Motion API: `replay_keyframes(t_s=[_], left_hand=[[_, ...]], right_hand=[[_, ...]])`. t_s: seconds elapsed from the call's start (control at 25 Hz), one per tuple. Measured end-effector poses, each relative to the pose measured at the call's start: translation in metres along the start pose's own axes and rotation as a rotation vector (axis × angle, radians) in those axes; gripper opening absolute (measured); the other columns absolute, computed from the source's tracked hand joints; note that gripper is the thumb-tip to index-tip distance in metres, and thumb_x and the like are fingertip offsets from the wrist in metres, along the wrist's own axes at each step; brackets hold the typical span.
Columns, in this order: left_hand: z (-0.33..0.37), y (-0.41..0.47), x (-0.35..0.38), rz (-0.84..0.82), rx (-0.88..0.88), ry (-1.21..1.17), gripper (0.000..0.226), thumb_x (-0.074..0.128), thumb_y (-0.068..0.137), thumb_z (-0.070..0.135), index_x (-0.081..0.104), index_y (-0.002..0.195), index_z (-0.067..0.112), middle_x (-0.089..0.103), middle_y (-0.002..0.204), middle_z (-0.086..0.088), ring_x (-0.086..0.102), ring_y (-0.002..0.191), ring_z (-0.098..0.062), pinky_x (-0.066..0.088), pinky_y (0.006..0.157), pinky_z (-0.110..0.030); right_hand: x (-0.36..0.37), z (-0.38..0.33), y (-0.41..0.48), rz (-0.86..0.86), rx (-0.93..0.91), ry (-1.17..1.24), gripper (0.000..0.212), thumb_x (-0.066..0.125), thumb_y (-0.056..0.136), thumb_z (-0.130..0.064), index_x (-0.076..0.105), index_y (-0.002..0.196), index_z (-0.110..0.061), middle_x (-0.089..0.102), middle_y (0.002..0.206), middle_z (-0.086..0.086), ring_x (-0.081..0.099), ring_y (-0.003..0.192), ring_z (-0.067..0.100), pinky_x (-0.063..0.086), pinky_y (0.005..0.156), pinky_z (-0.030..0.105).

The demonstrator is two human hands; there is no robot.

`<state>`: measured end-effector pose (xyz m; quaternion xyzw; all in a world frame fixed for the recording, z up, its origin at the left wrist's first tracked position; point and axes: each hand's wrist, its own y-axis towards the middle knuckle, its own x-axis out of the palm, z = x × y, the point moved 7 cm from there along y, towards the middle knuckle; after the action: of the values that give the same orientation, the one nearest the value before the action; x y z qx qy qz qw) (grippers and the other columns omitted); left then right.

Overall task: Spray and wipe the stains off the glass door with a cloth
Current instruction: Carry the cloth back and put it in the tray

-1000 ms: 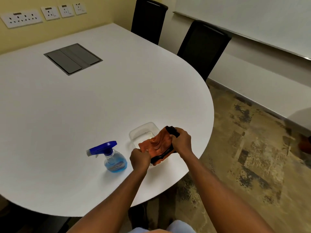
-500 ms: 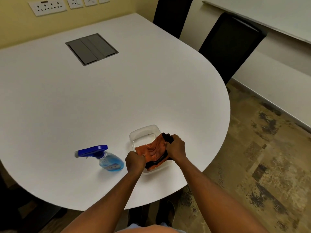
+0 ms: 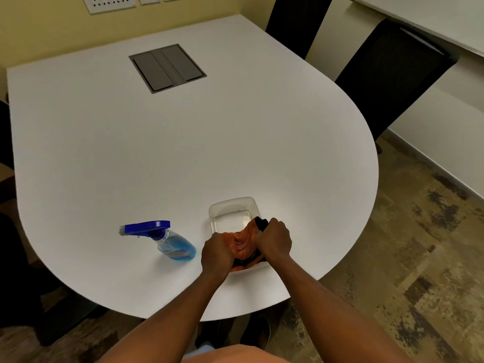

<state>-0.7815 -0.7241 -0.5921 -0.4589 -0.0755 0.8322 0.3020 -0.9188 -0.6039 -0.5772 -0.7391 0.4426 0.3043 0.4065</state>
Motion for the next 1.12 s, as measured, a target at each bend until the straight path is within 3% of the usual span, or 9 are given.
replay_keyframes(t_s=[0.12, 0.24, 0.32, 0.4, 0.52, 0.68, 0.88, 1.0, 1.12], left_hand=[[0.001, 0.001, -0.001, -0.026, 0.012, 0.009, 0.043, 0.072, 0.082, 0.042, 0.065, 0.106, 0.007, 0.073, 0.102, -0.009, 0.066, 0.079, -0.017, 0.038, 0.065, -0.014], [0.002, -0.001, 0.003, -0.076, 0.058, -0.002, 0.047, 0.078, 0.073, 0.047, 0.069, 0.094, 0.006, 0.069, 0.085, -0.005, 0.048, 0.065, -0.006, 0.03, 0.053, -0.01], [0.0, -0.003, 0.007, -0.106, 0.083, -0.019, 0.042, 0.077, 0.077, 0.042, 0.07, 0.094, 0.004, 0.071, 0.088, -0.008, 0.052, 0.071, -0.009, 0.035, 0.058, -0.012], [-0.004, -0.004, 0.007, -0.121, 0.069, -0.008, 0.039, 0.072, 0.083, 0.035, 0.067, 0.104, 0.003, 0.066, 0.092, -0.005, 0.059, 0.084, -0.016, 0.039, 0.074, -0.018], [-0.012, -0.001, 0.0, -0.077, 0.005, 0.0, 0.031, 0.06, 0.094, 0.024, 0.06, 0.117, 0.004, 0.067, 0.114, -0.01, 0.064, 0.104, -0.023, 0.045, 0.083, -0.022], [-0.017, 0.001, -0.005, -0.076, 0.017, -0.032, 0.034, 0.059, 0.094, 0.02, 0.056, 0.124, 0.005, 0.064, 0.124, -0.012, 0.062, 0.113, -0.025, 0.047, 0.095, -0.024], [-0.027, 0.003, -0.013, -0.098, 0.034, -0.062, 0.028, 0.059, 0.094, 0.016, 0.06, 0.12, 0.004, 0.067, 0.118, -0.011, 0.064, 0.109, -0.025, 0.05, 0.09, -0.024], [-0.039, 0.004, -0.019, -0.12, 0.019, -0.077, 0.016, 0.06, 0.093, 0.013, 0.063, 0.106, 0.003, 0.069, 0.106, -0.013, 0.065, 0.094, -0.021, 0.047, 0.076, -0.019], [-0.057, 0.005, -0.028, -0.124, 0.035, -0.074, 0.014, 0.058, 0.094, 0.01, 0.062, 0.103, 0.001, 0.069, 0.101, -0.015, 0.065, 0.092, -0.023, 0.046, 0.076, -0.021]], right_hand=[[0.003, -0.003, 0.001, 0.019, -0.032, -0.173, 0.035, 0.049, 0.089, -0.04, 0.057, 0.105, -0.01, 0.06, 0.109, 0.01, 0.055, 0.105, 0.031, 0.043, 0.086, 0.041], [0.014, -0.001, 0.0, 0.009, -0.081, -0.251, 0.033, 0.048, 0.091, -0.04, 0.056, 0.107, -0.012, 0.053, 0.115, 0.009, 0.051, 0.107, 0.03, 0.039, 0.086, 0.042], [0.019, 0.001, -0.001, 0.017, -0.1, -0.274, 0.028, 0.045, 0.093, -0.036, 0.056, 0.106, -0.013, 0.052, 0.114, 0.008, 0.05, 0.105, 0.03, 0.038, 0.086, 0.042], [0.025, 0.002, -0.002, 0.02, -0.128, -0.321, 0.027, 0.04, 0.096, -0.033, 0.056, 0.105, -0.014, 0.053, 0.113, 0.008, 0.051, 0.104, 0.029, 0.037, 0.085, 0.042], [0.032, 0.002, -0.004, 0.032, -0.178, -0.391, 0.027, 0.034, 0.099, -0.028, 0.055, 0.105, -0.013, 0.055, 0.111, 0.007, 0.052, 0.101, 0.029, 0.037, 0.083, 0.041], [0.037, 0.002, -0.007, 0.06, -0.194, -0.468, 0.021, 0.041, 0.096, -0.023, 0.052, 0.11, -0.012, 0.052, 0.115, 0.009, 0.051, 0.102, 0.029, 0.038, 0.082, 0.042], [0.031, -0.022, -0.02, 0.189, -0.248, -0.383, 0.04, 0.06, 0.088, -0.034, 0.054, 0.118, -0.008, 0.049, 0.127, 0.017, 0.049, 0.112, 0.036, 0.04, 0.089, 0.049], [0.043, -0.056, -0.033, 0.091, -0.426, -0.196, 0.035, 0.058, 0.089, -0.027, 0.055, 0.119, -0.008, 0.055, 0.124, 0.013, 0.052, 0.11, 0.032, 0.041, 0.092, 0.045], [0.06, -0.093, -0.057, -0.082, -0.569, 0.186, 0.034, 0.06, 0.088, -0.019, 0.054, 0.12, -0.009, 0.058, 0.12, 0.009, 0.055, 0.11, 0.026, 0.045, 0.096, 0.04]])
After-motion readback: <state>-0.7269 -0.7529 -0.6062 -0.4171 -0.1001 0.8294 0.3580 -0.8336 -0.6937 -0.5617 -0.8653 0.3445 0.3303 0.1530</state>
